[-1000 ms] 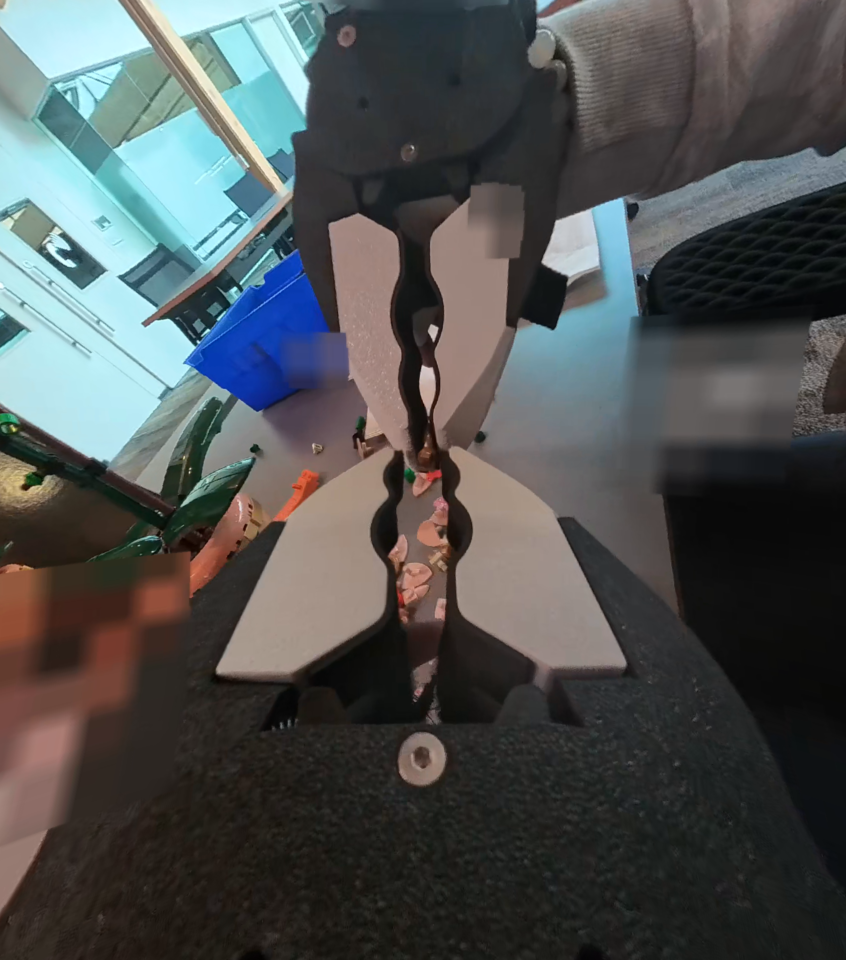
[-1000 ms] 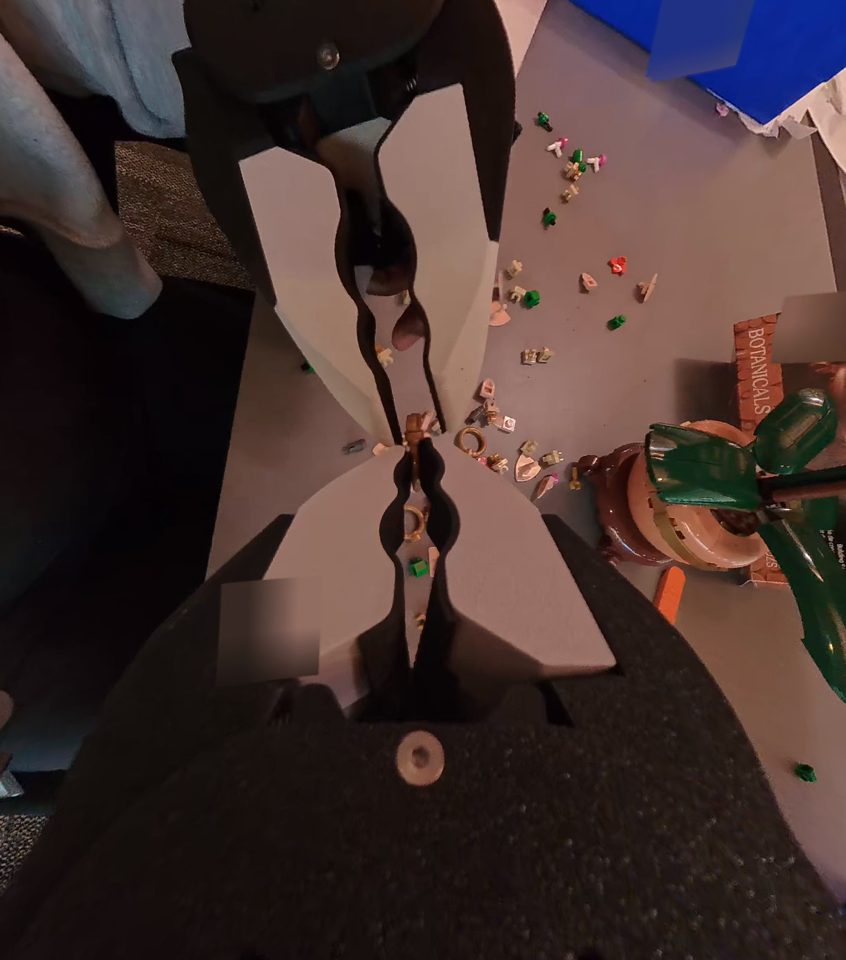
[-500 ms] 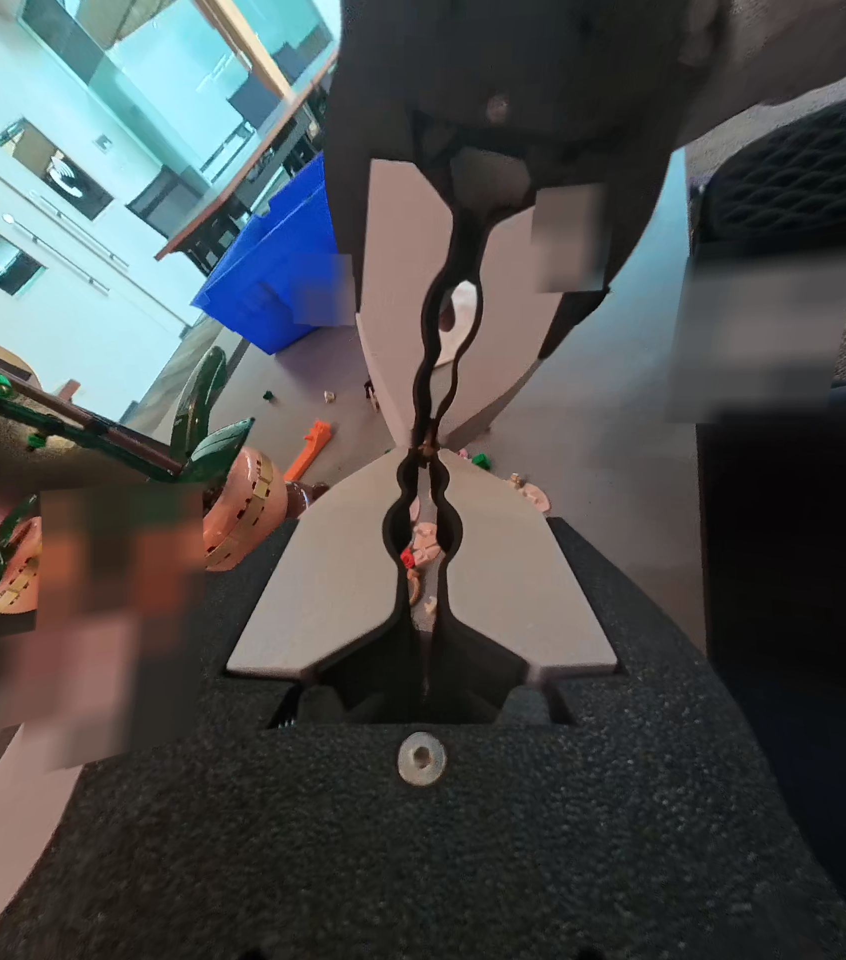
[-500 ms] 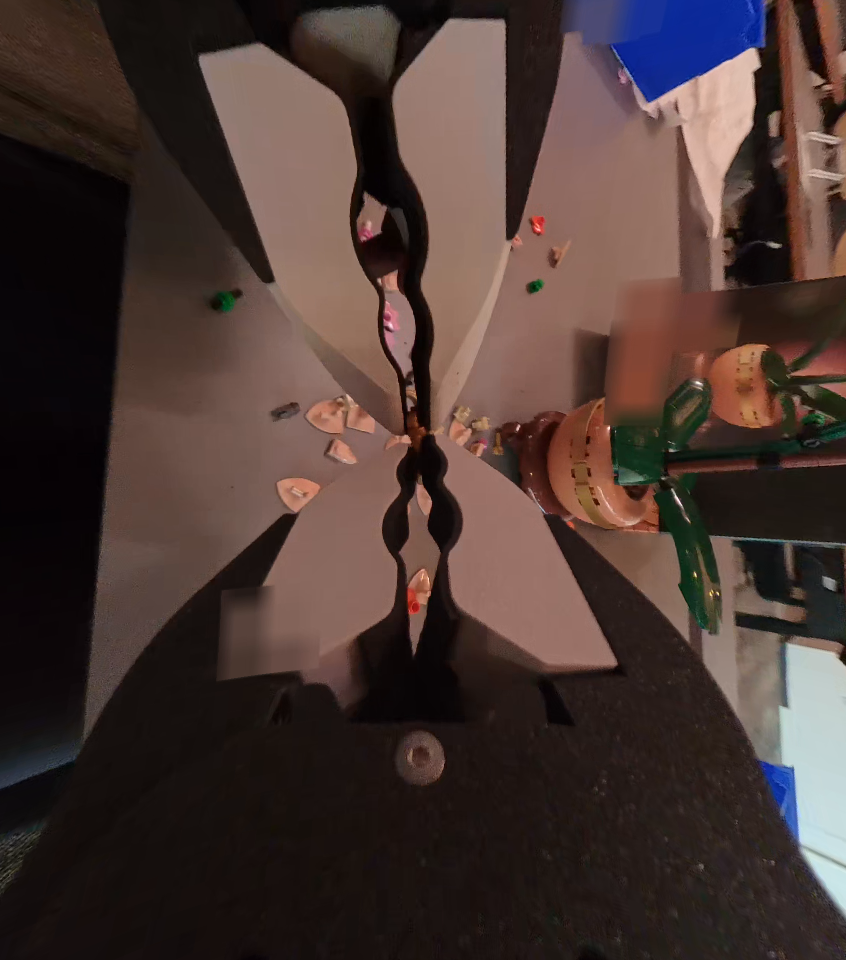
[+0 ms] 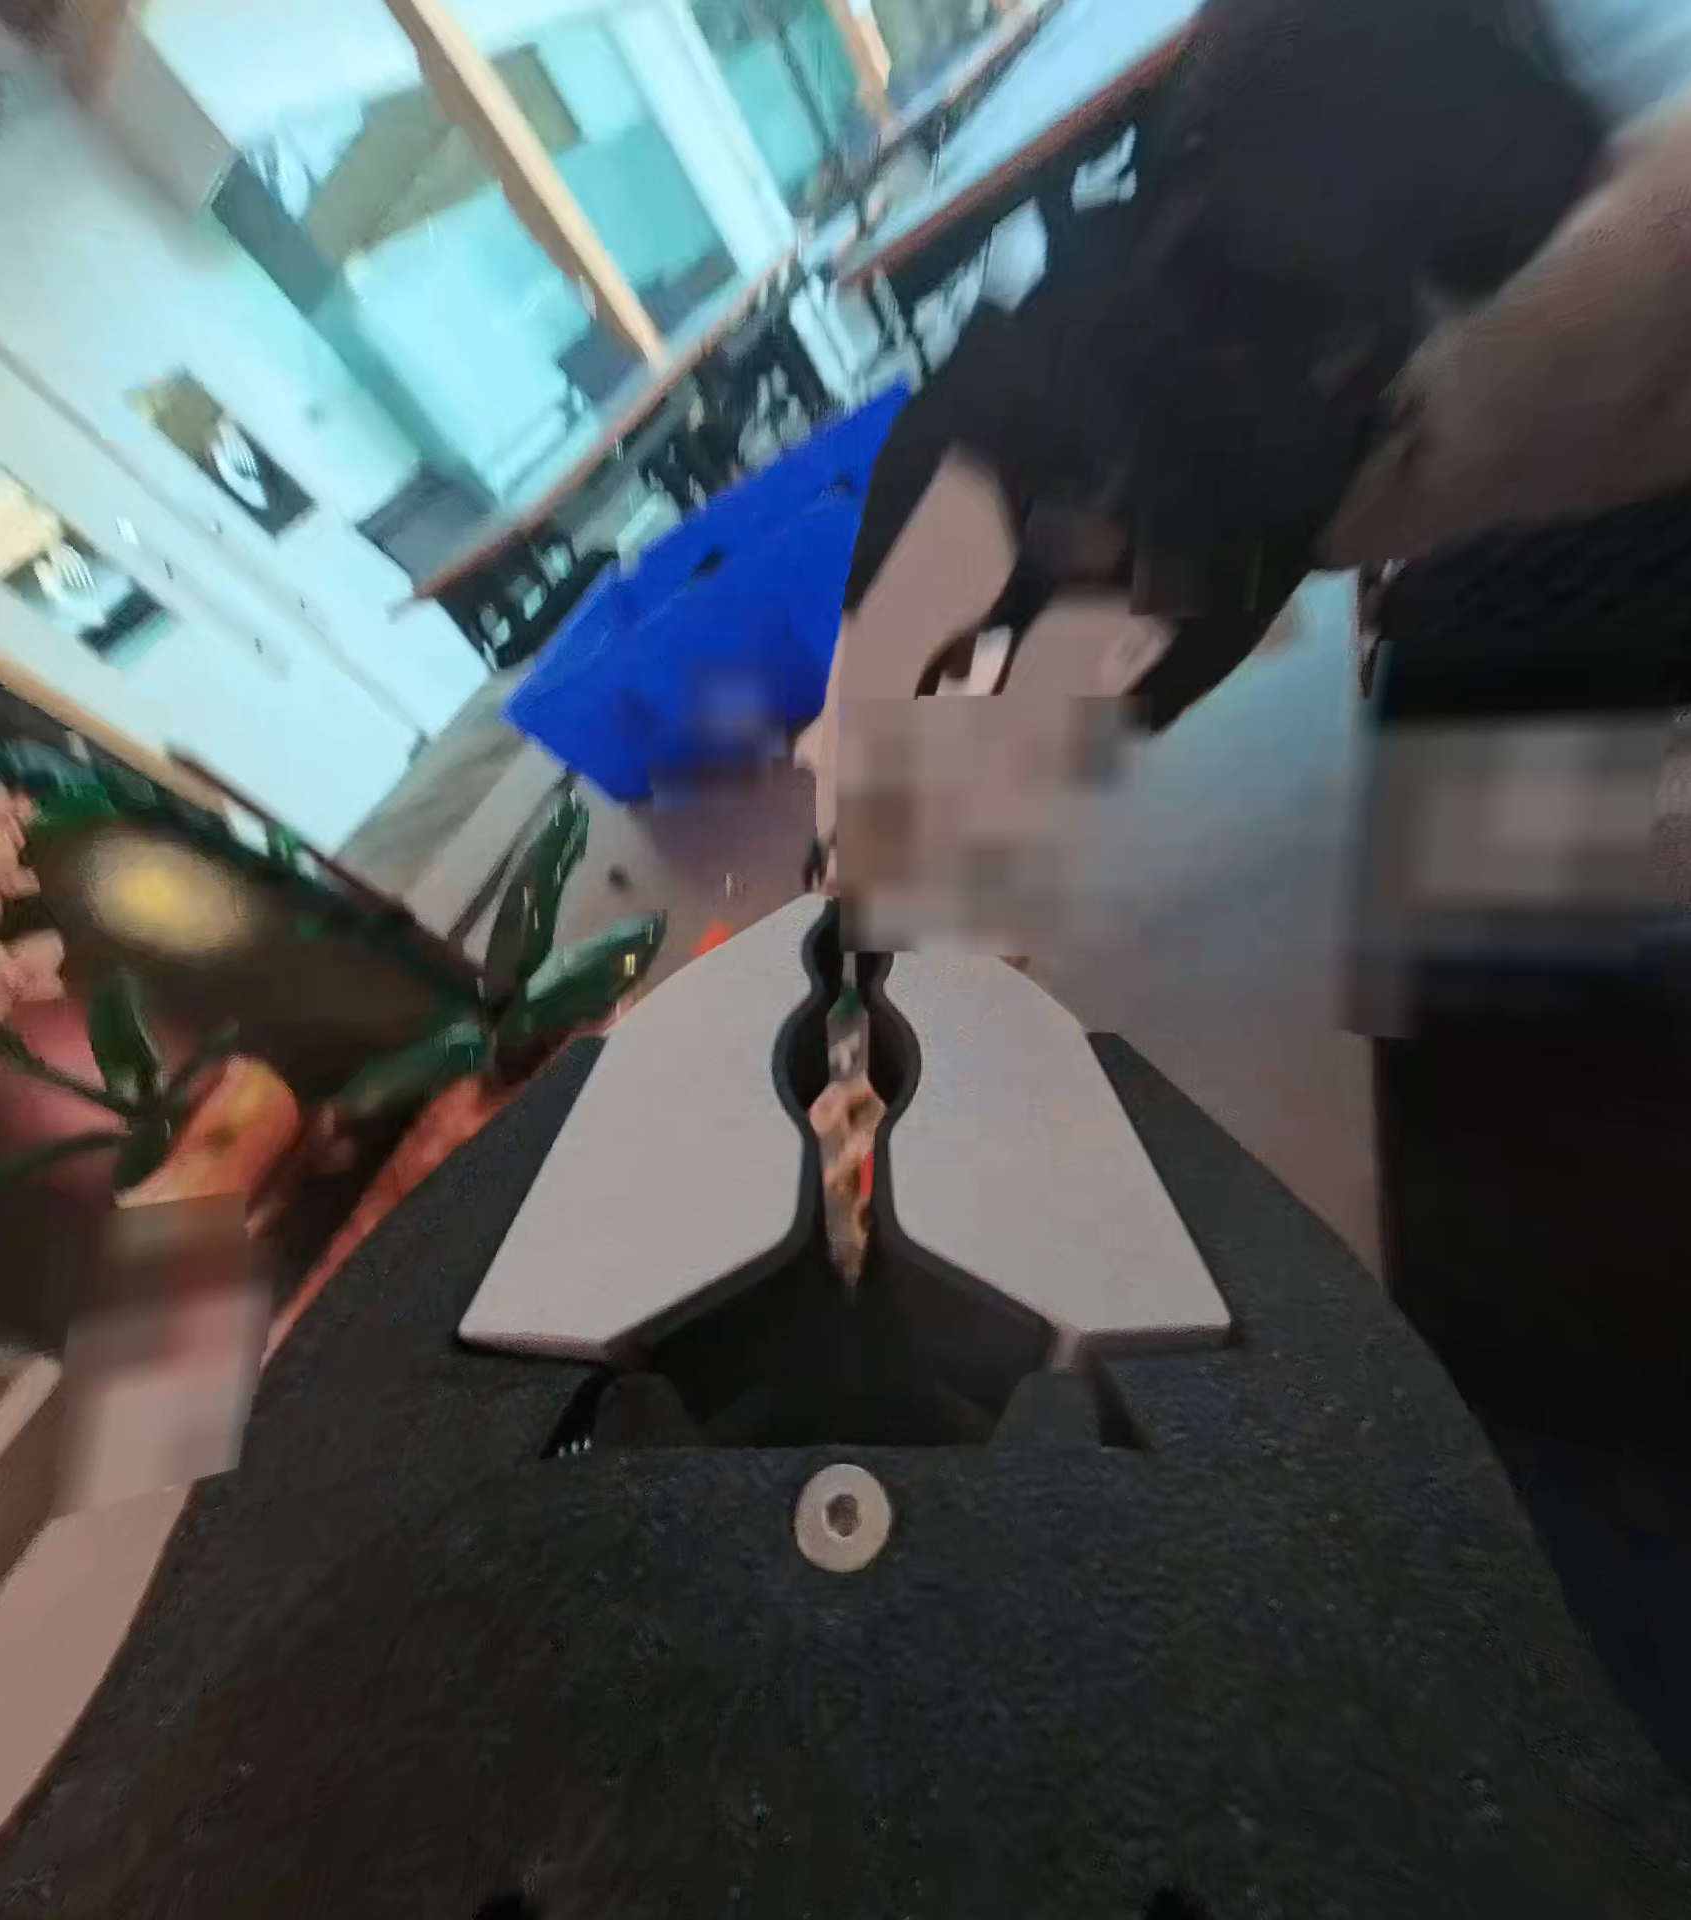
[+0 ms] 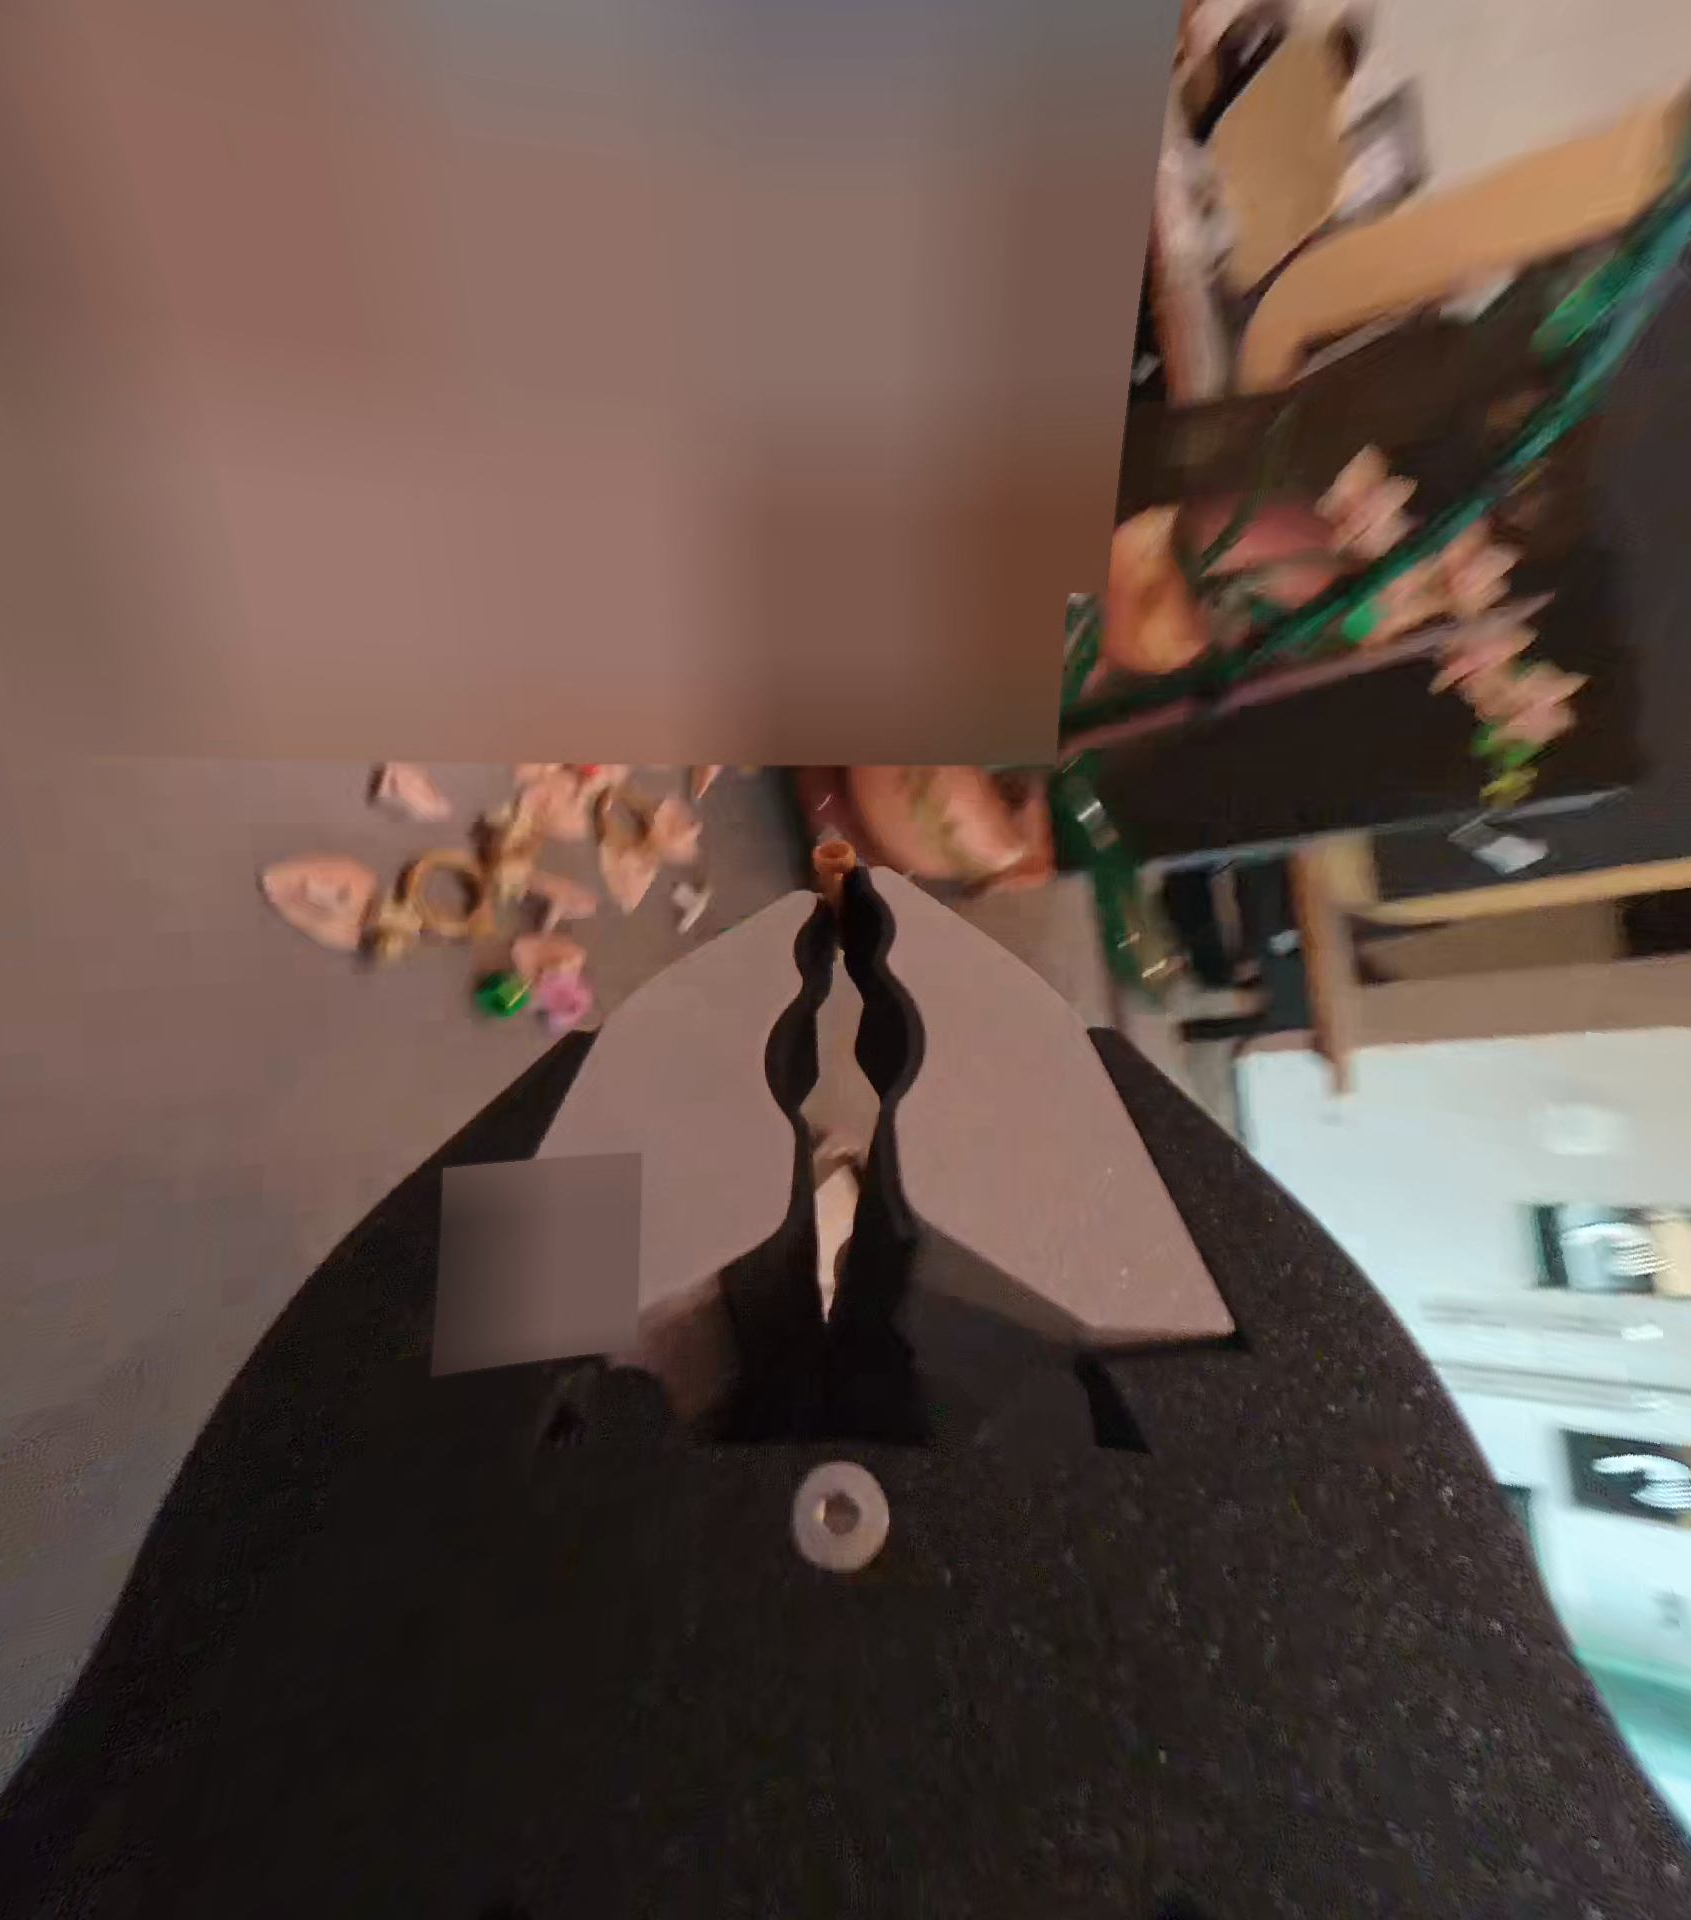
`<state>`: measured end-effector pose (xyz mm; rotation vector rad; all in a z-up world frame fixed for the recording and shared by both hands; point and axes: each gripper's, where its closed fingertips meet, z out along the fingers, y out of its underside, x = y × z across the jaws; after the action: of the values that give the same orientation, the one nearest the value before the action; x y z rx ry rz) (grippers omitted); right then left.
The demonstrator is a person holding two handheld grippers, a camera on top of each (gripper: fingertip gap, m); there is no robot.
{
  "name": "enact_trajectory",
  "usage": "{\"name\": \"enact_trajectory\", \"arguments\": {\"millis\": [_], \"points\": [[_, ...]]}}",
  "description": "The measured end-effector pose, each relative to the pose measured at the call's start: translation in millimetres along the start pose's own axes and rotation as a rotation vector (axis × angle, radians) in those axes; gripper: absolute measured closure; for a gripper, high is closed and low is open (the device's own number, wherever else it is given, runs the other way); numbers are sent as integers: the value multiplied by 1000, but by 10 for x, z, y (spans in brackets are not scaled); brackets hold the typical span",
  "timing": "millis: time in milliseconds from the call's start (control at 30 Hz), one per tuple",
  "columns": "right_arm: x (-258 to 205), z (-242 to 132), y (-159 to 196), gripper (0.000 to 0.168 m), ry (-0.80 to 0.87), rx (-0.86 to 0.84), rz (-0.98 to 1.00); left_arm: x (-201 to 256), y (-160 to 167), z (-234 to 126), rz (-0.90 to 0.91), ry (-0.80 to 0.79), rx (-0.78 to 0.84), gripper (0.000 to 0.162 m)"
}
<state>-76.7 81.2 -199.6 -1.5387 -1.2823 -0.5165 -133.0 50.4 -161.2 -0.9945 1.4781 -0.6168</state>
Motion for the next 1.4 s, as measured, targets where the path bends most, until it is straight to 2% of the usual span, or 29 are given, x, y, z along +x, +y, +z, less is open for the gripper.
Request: {"name": "enact_trajectory", "arguments": {"millis": [67, 133, 200, 300, 400, 433, 600, 667, 733, 867, 967, 1000, 1100, 1167, 1267, 1333, 1400], "points": [[7, -8, -107, 166, 6, 15, -62, -66, 370, 41, -35, 12, -136, 160], [-45, 93, 67, 166, -34, -20, -23, -135, 782, 32, -17, -11, -336, 160], [-223, 183, 231, 166, -153, -63, 62, -185, 940, 1, -35, -38, -405, 158], [-342, 283, 194, 164, -252, 1, 282, -100, 912, 50, -166, 5, -389, 144], [-306, 357, 94, 150, -288, 77, 496, -50, 885, 138, -251, 10, -341, 129], [-301, 373, 84, 146, -290, 91, 521, -65, 866, 166, -282, -8, -314, 130], [-413, 462, 93, 127, -254, 72, 414, -194, 787, 276, -536, -112, -171, 129], [-399, 491, 51, 126, -188, 67, 327, -129, 782, 337, -581, -89, -168, 127], [-372, 499, -40, 126, -135, 85, 263, -51, 851, 382, -549, -78, -239, 123], [-374, 491, -160, 118, -109, 108, 225, -68, 911, 374, -463, -131, -300, 129], [-286, 389, -271, 123, -86, 185, 273, -163, 1109, 288, -321, -212, -440, 137], [-263, 378, -247, 123, -87, 175, 290, -176, 1114, 273, -302, -216, -438, 139], [-239, 366, -122, 133, -90, 158, 343, -196, 1001, 240, -409, -158, -331, 145], [-233, 377, -79, 132, -89, 156, 374, -227, 887, 201, -515, -104, -224, 145], [-271, 415, -76, 128, -48, 129, 246, -221, 751, 188, -670, -33, -123, 142], [-375, 448, -133, 128, -86, 128, 199, -169, 765, 218, -643, -22, -150, 141], [-334, 438, -158, 136, -58, 141, 218, -147, 813, 202, -534, -29, -202, 144]]}}
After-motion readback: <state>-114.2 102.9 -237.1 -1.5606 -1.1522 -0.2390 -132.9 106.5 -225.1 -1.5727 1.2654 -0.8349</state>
